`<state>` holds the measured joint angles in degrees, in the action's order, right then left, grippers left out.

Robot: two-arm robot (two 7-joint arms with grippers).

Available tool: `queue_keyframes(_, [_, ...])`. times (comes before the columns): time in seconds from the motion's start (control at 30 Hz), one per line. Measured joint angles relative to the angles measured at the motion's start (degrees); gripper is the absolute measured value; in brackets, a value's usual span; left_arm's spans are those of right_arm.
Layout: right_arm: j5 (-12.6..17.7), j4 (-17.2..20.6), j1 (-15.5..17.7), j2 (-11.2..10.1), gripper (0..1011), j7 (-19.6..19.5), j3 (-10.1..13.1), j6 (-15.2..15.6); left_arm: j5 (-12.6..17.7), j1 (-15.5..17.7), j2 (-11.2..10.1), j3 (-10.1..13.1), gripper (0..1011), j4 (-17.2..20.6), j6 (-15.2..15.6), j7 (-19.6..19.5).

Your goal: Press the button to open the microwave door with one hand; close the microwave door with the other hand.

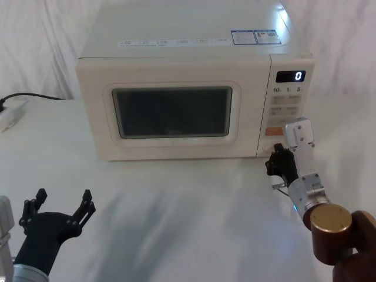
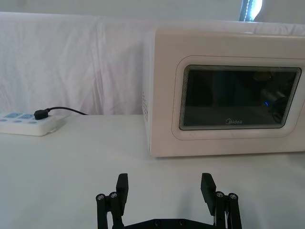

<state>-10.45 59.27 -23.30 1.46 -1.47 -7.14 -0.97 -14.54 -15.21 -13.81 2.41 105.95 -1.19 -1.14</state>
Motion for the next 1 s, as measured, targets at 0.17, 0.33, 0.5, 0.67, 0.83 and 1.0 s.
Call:
queue_keyframes(0.17, [-0.09,-0.44,-0.19,0.09,0,-0.07,0.2,0.08,0.0,0.0,0.0,0.0,1001,0.0,0.0,0.0])
queue_keyframes(0.33, [-0.12,-0.99,-0.46,0.12,0,-0.09,0.37,0.02,0.0,0.0,0.0,0.0,1001,0.0,0.0,0.0])
queue_keyframes(0.5, [-0.13,-1.31,-0.7,0.15,0,-0.12,0.53,-0.08,0.0,0.0,0.0,0.0,1001,0.0,0.0,0.0])
queue_keyframes(0.67, [-0.11,-1.73,-0.99,0.18,0,-0.11,0.64,-0.27,0.0,0.0,0.0,0.0,1001,0.0,0.0,0.0])
queue_keyframes(0.83, [-0.09,-2.52,-1.52,0.25,0,-0.09,0.68,-0.61,0.0,0.0,0.0,0.0,1001,0.0,0.0,0.0])
queue_keyframes(1.0, [-0.06,-3.55,-2.2,0.32,0,-0.06,0.69,-0.96,0.0,0.0,0.0,0.0,1001,0.0,0.0,0.0])
